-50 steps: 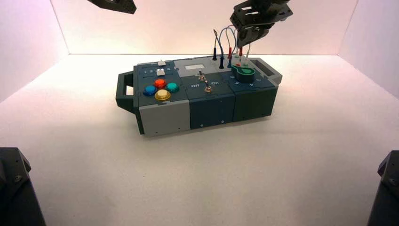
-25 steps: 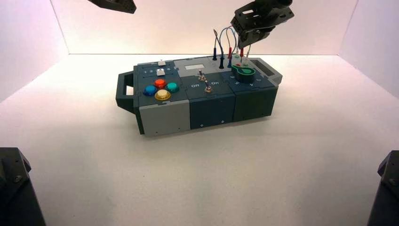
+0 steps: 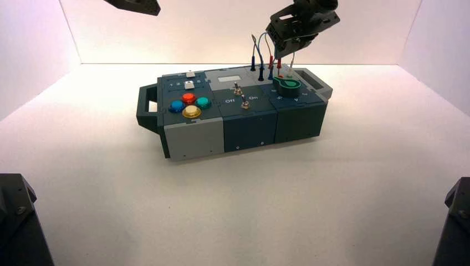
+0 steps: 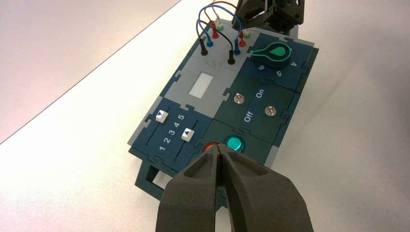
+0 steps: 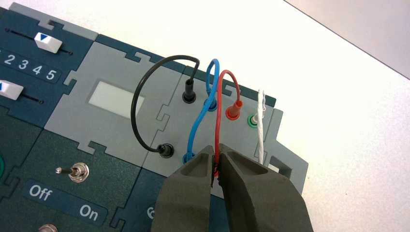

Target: Insert the red wire.

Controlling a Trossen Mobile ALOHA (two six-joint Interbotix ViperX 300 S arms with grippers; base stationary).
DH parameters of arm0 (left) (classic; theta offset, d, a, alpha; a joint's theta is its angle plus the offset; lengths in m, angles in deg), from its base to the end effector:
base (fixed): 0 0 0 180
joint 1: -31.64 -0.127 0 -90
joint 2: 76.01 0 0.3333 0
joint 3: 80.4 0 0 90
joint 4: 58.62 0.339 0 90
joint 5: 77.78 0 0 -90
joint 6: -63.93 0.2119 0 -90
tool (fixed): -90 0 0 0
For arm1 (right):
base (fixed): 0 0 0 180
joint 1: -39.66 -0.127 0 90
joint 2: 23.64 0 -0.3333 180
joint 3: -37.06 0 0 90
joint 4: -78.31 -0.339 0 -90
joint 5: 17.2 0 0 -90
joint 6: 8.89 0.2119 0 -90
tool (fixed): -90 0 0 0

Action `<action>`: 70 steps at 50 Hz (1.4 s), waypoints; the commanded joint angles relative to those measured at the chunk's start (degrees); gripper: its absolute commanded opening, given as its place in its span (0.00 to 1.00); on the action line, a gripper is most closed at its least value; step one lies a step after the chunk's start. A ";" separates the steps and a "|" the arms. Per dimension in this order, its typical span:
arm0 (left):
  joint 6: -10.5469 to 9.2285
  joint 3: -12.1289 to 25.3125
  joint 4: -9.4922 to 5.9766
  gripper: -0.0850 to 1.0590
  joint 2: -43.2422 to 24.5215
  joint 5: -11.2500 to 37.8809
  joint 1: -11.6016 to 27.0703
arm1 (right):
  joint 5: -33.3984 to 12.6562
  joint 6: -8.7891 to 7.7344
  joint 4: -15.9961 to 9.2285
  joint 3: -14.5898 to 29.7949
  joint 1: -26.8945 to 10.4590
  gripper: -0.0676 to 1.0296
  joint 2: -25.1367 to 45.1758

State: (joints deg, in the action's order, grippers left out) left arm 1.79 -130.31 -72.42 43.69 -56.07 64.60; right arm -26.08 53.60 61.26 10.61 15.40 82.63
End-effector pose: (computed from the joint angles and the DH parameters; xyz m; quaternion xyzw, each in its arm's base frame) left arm 0.2511 -0.1851 0.1600 0.1999 0.2999 -0.3469 0.8659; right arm 0.4291 0.2039 0.0520 -0.1623 0.4032 0.2479 0.8658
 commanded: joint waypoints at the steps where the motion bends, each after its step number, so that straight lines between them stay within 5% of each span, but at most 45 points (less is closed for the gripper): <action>1: 0.35 0.97 0.09 0.05 0.26 -0.53 0.00 | 0.97 -0.18 0.53 0.53 -0.35 0.04 -0.79; 14: 0.35 0.97 0.09 0.05 0.18 -0.53 0.00 | 1.67 -0.18 3.08 0.44 -0.35 0.04 -0.18; 70: 0.44 0.97 0.09 0.05 0.09 -0.53 0.00 | 3.16 -0.18 3.87 0.00 -0.35 0.04 1.58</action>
State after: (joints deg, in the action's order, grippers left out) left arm 1.79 -130.31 -72.42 43.51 -56.07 64.60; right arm -22.91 53.60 65.04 10.08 15.32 84.74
